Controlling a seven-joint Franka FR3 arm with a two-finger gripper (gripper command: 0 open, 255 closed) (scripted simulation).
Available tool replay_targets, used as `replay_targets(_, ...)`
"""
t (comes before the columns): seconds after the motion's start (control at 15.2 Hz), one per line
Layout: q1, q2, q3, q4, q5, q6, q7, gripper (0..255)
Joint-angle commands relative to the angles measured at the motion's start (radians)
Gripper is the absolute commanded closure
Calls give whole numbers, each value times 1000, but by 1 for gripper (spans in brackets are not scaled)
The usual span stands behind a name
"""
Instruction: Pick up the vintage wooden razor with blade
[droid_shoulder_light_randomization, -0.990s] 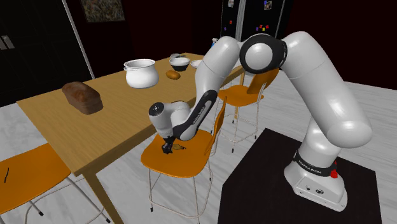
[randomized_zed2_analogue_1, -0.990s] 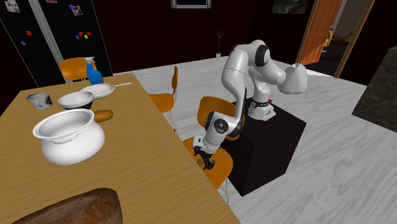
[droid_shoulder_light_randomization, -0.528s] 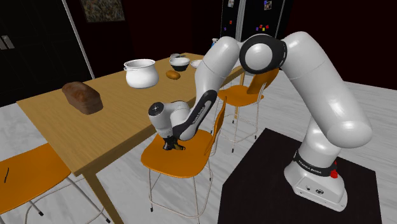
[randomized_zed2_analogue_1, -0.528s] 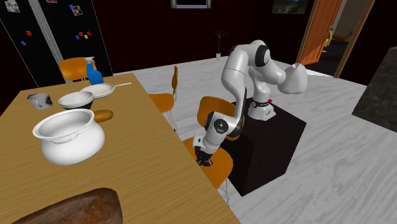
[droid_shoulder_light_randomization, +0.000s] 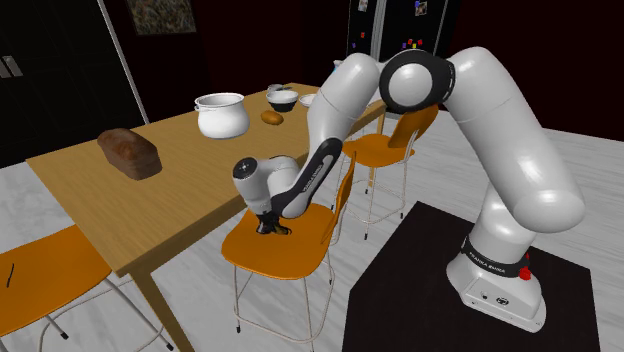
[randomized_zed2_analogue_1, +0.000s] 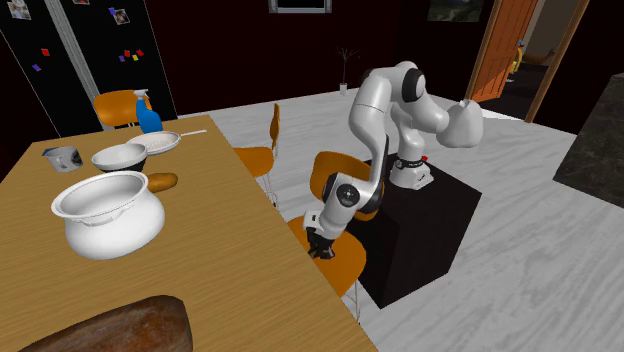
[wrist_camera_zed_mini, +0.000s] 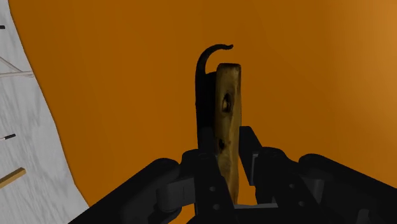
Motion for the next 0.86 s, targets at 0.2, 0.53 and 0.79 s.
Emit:
replay_targets(0.2, -12, -55, 16, -22, 22, -31, -26, 255)
replay_targets(0.53, -23, -109, 32, -38, 45, -65, -53, 255)
replay_targets(0.79, -27, -132, 39, -44, 56, -80, -65, 255)
